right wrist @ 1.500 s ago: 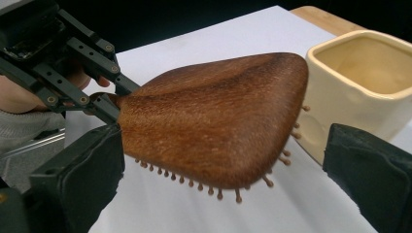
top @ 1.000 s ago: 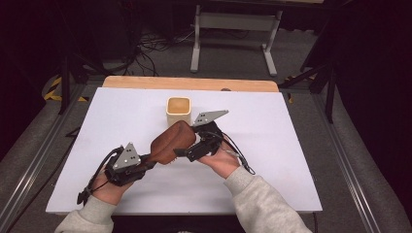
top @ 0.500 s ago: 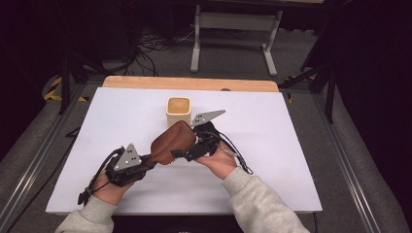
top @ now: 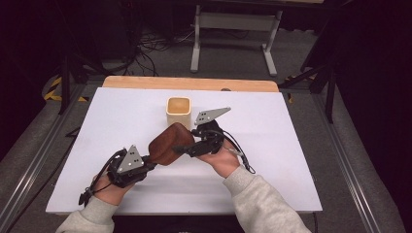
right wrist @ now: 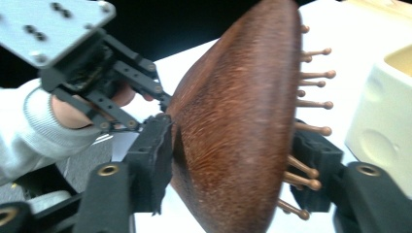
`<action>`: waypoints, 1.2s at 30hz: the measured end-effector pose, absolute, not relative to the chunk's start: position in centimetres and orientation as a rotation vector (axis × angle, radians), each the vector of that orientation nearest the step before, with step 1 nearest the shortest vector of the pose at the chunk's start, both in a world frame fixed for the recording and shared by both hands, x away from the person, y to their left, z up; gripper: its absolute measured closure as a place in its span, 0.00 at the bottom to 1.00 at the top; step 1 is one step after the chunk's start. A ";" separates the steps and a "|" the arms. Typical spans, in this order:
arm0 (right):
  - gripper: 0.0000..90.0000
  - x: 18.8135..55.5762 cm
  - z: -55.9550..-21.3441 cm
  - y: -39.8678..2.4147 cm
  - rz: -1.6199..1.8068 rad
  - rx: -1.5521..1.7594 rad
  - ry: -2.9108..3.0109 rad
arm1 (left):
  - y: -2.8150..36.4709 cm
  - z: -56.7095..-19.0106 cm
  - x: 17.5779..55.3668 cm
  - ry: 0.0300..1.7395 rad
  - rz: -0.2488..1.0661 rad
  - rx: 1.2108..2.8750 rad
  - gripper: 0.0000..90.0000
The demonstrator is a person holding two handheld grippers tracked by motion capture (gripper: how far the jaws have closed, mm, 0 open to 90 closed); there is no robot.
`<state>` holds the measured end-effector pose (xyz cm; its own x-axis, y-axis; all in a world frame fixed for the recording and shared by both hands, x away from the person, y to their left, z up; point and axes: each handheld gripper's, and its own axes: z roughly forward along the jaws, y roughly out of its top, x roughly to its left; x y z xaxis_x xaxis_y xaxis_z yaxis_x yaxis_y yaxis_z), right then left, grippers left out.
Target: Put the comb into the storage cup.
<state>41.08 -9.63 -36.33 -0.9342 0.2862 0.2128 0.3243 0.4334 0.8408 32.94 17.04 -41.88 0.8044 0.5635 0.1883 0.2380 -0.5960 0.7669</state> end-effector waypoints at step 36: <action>0.68 38.7 -29.5 -9.1 -1.662 -0.287 -2.800 | 20.0 -41.9 34.2 0.604 0.465 1.941 0.05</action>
